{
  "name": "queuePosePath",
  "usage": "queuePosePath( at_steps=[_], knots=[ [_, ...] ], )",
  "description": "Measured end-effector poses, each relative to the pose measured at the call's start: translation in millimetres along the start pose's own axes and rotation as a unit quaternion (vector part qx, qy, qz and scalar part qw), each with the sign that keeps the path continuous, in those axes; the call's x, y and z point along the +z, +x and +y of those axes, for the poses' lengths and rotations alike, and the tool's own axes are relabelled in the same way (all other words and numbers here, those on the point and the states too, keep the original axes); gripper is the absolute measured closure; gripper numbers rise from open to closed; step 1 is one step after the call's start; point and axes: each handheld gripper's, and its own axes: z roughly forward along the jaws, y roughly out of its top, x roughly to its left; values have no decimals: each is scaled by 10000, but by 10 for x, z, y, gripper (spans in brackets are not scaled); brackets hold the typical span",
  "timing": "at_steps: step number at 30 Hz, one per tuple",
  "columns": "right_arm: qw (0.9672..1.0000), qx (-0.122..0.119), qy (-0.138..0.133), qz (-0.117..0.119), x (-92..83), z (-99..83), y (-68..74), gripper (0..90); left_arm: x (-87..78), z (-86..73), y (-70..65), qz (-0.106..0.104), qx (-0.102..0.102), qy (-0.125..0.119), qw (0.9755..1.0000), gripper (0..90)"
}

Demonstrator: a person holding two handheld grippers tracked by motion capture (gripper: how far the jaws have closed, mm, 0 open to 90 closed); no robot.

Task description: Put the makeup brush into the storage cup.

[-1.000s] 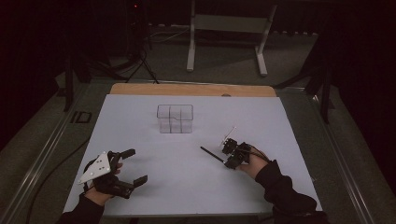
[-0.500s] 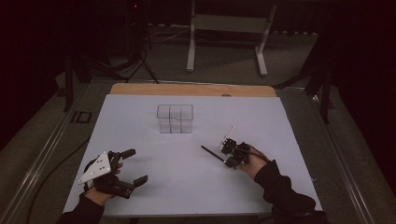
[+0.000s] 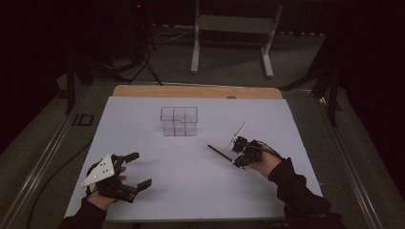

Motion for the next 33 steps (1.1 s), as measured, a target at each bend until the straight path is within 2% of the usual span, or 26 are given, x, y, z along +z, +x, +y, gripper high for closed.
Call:
queuePosePath(
  at_steps=[1,4,5,7,10,13,14,17,19,20,22,23,25,26,27,31,32,33],
  knots=[
    [10000,-45,52,42,-1,-4,5,839,3,3,1,-42,-85,12,10000,13],
    [9997,-212,95,79,-18,-18,15,839,25,35,-19,-46,-166,239,9996,13],
    [9994,-325,93,98,-32,-23,17,839,32,47,-21,-67,-226,281,9993,13],
    [9987,-454,129,166,-54,-28,23,839,47,79,-27,-27,-343,378,9987,13],
    [9980,-570,187,212,-68,-32,32,839,62,116,-28,207,-379,527,9977,13],
    [9972,-663,239,241,-81,-34,42,838,76,150,-22,198,-521,641,9964,13],
    [9973,-660,212,261,-85,-34,41,839,81,161,-21,91,-511,681,9963,13],
    [9964,-770,209,274,-116,-24,53,839,101,205,-15,-126,-352,803,9961,13],
    [9960,-835,185,265,-136,-17,66,839,130,259,-4,-181,-230,933,9952,13],
    [9958,-859,184,260,-147,-12,78,839,130,259,-4,-181,-230,933,9952,13],
    [9951,-935,170,264,-169,3,107,839,175,376,31,-313,6,1086,9936,13],
    [9940,-1044,207,253,-185,13,135,839,187,406,41,-354,48,1121,9931,13],
    [9932,-1119,170,291,-226,35,169,839,223,486,67,-395,216,1246,9912,13],
    [9932,-1119,170,291,-226,35,169,839,223,486,67,-395,216,1246,9912,13],
    [9919,-1227,210,261,-262,59,219,839,266,556,85,-425,376,1332,9895,13],
    [9901,-1346,278,296,-289,99,269,839,362,685,125,-536,630,1470,9857,13],
    [9897,-1371,282,308,-292,106,279,838,394,728,139,-605,701,1553,9835,13],
    [9896,-1380,267,297,-303,118,291,839,415,753,143,-627,751,1587,9825,14]
  ],
)
